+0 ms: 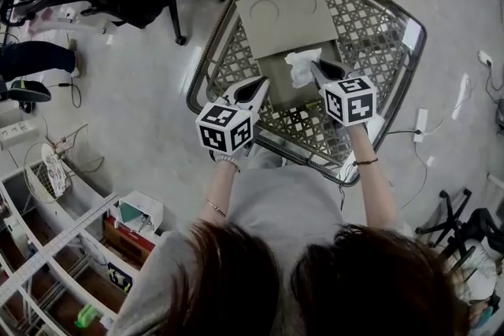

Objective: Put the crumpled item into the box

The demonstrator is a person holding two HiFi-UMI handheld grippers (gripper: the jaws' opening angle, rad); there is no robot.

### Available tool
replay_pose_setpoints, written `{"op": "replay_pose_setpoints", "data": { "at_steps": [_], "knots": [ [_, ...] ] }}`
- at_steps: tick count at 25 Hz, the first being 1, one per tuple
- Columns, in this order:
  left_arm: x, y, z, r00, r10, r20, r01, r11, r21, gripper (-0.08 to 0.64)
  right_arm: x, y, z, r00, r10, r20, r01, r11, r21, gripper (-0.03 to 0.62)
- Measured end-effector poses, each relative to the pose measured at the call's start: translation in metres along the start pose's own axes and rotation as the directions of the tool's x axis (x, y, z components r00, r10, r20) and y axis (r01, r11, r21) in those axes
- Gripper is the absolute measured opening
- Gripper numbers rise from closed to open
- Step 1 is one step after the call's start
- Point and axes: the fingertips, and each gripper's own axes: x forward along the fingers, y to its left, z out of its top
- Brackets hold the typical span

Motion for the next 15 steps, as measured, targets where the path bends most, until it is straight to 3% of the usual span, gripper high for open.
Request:
{"op": "replay_pose_setpoints", "data": {
  "at_steps": [15],
  "knots": [
    [0.020,0.008,-0.023,0.999,-0.014,-0.050,0.010,0.997,-0.078,0.017,0.036,-0.009,-0.032,0.988,0.010,-0.154,-0.005,0.999,0.033,0.052]
  ]
}}
